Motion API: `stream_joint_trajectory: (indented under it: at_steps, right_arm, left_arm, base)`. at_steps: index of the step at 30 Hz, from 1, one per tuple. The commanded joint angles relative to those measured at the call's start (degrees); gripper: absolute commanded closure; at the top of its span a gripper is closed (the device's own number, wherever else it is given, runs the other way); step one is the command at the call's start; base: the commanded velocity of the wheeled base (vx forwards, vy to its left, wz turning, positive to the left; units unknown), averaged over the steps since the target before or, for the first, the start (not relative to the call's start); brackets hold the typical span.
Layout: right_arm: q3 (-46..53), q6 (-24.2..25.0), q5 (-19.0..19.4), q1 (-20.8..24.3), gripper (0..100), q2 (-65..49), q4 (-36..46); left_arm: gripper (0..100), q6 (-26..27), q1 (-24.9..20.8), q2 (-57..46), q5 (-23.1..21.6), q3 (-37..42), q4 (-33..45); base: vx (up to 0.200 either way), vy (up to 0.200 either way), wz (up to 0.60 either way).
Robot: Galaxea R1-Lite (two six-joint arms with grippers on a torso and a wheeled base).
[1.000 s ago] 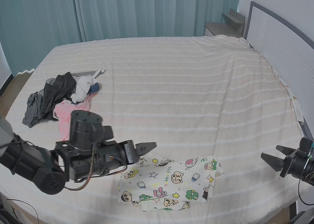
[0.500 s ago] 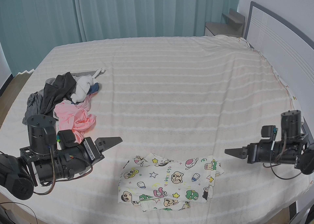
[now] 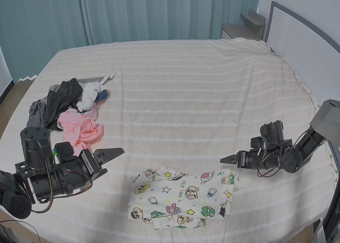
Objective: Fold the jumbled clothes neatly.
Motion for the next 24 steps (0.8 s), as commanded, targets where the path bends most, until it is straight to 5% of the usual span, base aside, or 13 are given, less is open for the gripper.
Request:
stream_joint_trajectory:
  at_steps: [1, 19, 20, 24]
  right_arm:
    - [-1.7, 0.1, 0.1, 0.4, 0, 4.4, 0.1]
    - [-2.2, 1.4, -0.4, 6.1, 0, 4.5, 0.0]
    - [-2.4, 1.3, -0.7, 6.0, 100, 4.9, -0.2]
    - [-2.2, 1.2, -0.8, 4.2, 100, 4.4, -0.1]
  left_arm:
    - [0, 0.0, 0.1, 0.5, -0.1, 0.2, 0.0]
    - [0, -0.1, 0.1, 1.7, 0.0, 0.1, 0.0]
    - [0, -0.1, 0.1, 1.7, 0.0, 0.1, 0.0]
    - [0, -0.1, 0.1, 1.7, 0.0, 0.1, 0.0]
  base:
    - [0.000, 0.000, 0.00]
    - [0.000, 0.000, 0.00]
    - [0.000, 0.000, 0.00]
    - [0.000, 0.000, 0.00]
